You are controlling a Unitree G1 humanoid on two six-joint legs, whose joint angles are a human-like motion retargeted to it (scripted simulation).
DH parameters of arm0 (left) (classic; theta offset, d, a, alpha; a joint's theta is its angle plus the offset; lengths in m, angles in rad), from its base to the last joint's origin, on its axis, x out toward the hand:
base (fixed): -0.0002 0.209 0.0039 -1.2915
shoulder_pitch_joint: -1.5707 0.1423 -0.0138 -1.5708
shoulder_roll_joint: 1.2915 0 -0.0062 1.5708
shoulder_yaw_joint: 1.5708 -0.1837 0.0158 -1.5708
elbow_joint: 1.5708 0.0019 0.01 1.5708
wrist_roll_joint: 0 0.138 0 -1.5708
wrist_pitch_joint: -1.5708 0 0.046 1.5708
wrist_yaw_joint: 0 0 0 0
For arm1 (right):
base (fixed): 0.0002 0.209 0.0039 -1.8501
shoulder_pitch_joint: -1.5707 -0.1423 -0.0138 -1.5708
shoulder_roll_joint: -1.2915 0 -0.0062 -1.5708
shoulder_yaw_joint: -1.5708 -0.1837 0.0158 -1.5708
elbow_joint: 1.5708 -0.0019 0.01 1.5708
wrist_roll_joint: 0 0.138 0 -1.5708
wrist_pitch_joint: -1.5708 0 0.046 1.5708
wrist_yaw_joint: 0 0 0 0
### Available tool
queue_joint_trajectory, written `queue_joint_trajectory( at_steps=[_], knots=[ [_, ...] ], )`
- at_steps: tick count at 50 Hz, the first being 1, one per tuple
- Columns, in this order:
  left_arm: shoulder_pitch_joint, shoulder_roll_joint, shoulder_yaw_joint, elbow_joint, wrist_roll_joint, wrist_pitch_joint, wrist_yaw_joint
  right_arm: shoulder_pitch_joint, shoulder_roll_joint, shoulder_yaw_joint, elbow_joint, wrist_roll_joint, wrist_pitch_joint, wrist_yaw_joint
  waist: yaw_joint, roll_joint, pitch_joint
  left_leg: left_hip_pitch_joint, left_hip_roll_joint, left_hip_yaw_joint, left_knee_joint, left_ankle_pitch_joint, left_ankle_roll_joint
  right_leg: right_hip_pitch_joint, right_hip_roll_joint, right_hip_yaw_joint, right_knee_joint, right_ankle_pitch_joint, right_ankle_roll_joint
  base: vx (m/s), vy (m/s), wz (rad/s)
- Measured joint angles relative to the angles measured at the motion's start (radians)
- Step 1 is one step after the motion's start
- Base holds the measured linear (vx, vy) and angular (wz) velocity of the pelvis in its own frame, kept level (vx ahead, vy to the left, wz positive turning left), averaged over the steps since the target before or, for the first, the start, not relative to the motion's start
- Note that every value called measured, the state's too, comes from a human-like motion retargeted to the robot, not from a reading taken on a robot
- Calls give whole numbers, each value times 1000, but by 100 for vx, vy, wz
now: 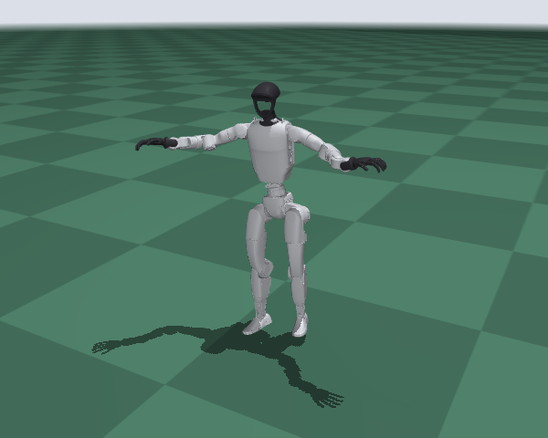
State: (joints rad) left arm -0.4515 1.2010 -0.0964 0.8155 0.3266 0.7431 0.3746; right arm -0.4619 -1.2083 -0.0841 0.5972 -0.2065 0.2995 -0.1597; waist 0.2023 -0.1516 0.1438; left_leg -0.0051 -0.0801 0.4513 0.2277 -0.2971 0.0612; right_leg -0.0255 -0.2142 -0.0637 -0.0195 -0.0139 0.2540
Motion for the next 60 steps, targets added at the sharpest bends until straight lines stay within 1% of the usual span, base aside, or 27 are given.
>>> queue_joint_trajectory(
  at_steps=[2,4,6,8,10,13,14,15,18,21,23,25,28,30,34,36,38,40,42,45,47,50,53,55,56,58,60],
  knots=[
    [-4,5,-5,1,53,38,-64,10,3,-8,0,1,18,32,-19,-6,-5,25,-5,-41,95,-48,2,-8,-6,-10,-10,18,-3,-36,-1,33],
    [-6,10,-10,1,102,55,-116,21,5,-16,-1,8,24,48,-43,-3,-11,56,-3,-87,170,-71,-1,-15,-2,-25,-15,34,-6,-37,1,41],
    [-6,15,-11,0,127,62,-143,33,5,-25,-1,18,25,49,-70,7,-19,93,1,-137,204,-59,-7,-26,8,-44,-20,51,-12,-39,4,47],
    [-6,17,-5,-5,118,59,-134,44,4,-39,0,27,20,34,-98,23,-25,138,5,-185,175,-27,-18,-43,23,-65,-26,72,-15,-43,8,49],
    [-11,9,21,-19,14,15,-18,53,2,-63,0,38,-5,-27,-122,43,-21,197,6,-223,66,-1,-36,-61,39,-87,-35,97,-12,-48,13,46],
    [-11,-10,56,-28,-221,-133,222,60,0,-94,4,47,-61,-133,-156,74,-26,232,15,-244,-122,-7,-80,-121,64,-119,-51,129,-4,-55,15,41],
    [-11,-14,63,-29,-277,-180,276,62,1,-100,6,48,-76,-161,-167,83,-27,232,19,-244,-173,-6,-98,-141,71,-130,-57,129,-3,-58,14,37],
    [-11,-17,70,-30,-322,-224,319,63,2,-105,9,48,-90,-185,-177,90,-29,229,24,-243,-219,-4,-116,-160,78,-140,-64,126,-3,-58,12,32],
    [-6,-16,75,-19,-359,-278,346,65,11,-104,20,49,-114,-211,-200,103,-19,214,37,-232,-309,33,-156,-200,87,-195,-68,74,-16,-56,9,21],
    [3,-7,75,-8,-330,-260,290,69,20,-96,31,54,-117,-191,-208,106,-2,176,50,-219,-315,58,-175,-206,81,-289,-68,52,-40,-52,6,2],
    [13,1,74,-5,-296,-236,241,74,23,-91,36,67,-120,-171,-204,111,1,147,59,-208,-315,78,-179,-208,80,-312,-40,41,-69,-49,5,-14],
    [27,10,72,-5,-257,-213,194,80,24,-87,39,83,-128,-154,-191,122,-8,111,74,-194,-315,99,-178,-229,84,-282,43,7,-107,-47,4,-30],
    [50,23,81,-7,-187,-174,128,89,23,-86,38,95,-137,-126,-155,137,-40,47,100,-165,-315,125,-175,-296,95,-198,266,-86,-154,-43,1,-52],
    [63,30,88,-5,-138,-142,83,92,25,-87,35,92,-132,-103,-128,139,-57,16,114,-145,-315,139,-174,-328,97,-153,432,-151,-173,-39,-2,-61],
    [86,41,102,5,-48,-89,-5,94,36,-83,24,77,-117,-54,-79,129,-69,-14,127,-109,-315,161,-177,-301,96,-86,670,-236,-180,-35,-6,-56],
    [96,44,108,9,-12,-75,-41,92,43,-78,18,72,-112,-35,-58,120,-71,-25,129,-92,-315,172,-176,-258,101,-49,731,-258,-171,-35,-10,-48],
    [104,45,115,12,11,-70,-64,89,49,-73,12,66,-109,-23,-39,112,-71,-36,131,-76,-315,184,-173,-200,110,-12,751,-255,-156,-36,-12,-43],
    [109,44,124,11,8,-73,-63,85,53,-69,7,62,-105,-21,-21,105,-66,-44,133,-59,-315,198,-170,-127,116,17,724,-213,-140,-38,-15,-40],
    [108,40,135,6,-30,-90,-27,78,53,-66,4,58,-104,-35,-4,101,-54,-53,137,-43,-315,213,-171,-42,120,34,631,-187,-132,-41,-18,-35],
    [97,30,149,-5,-114,-142,66,66,43,-63,0,55,-116,-80,15,95,-26,-69,137,-24,-315,230,-180,86,120,42,387,-232,-113,-45,-20,-25],
    [78,18,151,-5,-198,-200,163,47,30,-58,8,53,-127,-124,26,92,10,-75,129,-16,-315,224,-181,157,113,31,229,-238,-89,-51,-20,-18],
    [55,1,142,-9,-265,-260,244,30,6,-54,22,47,-137,-164,36,90,38,-104,118,-9,-315,188,-170,191,104,17,89,-208,-64,-53,-17,-5],
    [41,-15,128,-15,-286,-287,267,24,-11,-57,39,35,-137,-175,28,94,52,-128,112,24,-315,156,-153,186,101,2,18,-162,-47,-51,-14,23],
    [35,-22,119,-18,-287,-290,270,24,-16,-61,48,26,-132,-173,15,96,55,-132,108,65,-315,154,-142,171,100,-14,-6,-132,-34,-49,-11,39],
    [33,-23,114,-17,-276,-277,262,25,-17,-61,51,22,-125,-165,8,95,54,-128,105,83,-315,160,-132,159,99,-21,-10,-118,-27,-47,-10,42],
    [30,-24,105,-14,-253,-236,239,27,-19,-62,57,15,-104,-143,-5,90,49,-113,94,107,-315,173,-106,130,94,-33,-13,-93,-18,-45,-9,36],
    [28,-22,98,-9,-228,-176,206,29,-20,-62,60,10,-74,-113,-13,78,41,-83,76,110,-315,182,-71,96,83,-39,-8,-72,-12,-42,-7,25]
  ],
)
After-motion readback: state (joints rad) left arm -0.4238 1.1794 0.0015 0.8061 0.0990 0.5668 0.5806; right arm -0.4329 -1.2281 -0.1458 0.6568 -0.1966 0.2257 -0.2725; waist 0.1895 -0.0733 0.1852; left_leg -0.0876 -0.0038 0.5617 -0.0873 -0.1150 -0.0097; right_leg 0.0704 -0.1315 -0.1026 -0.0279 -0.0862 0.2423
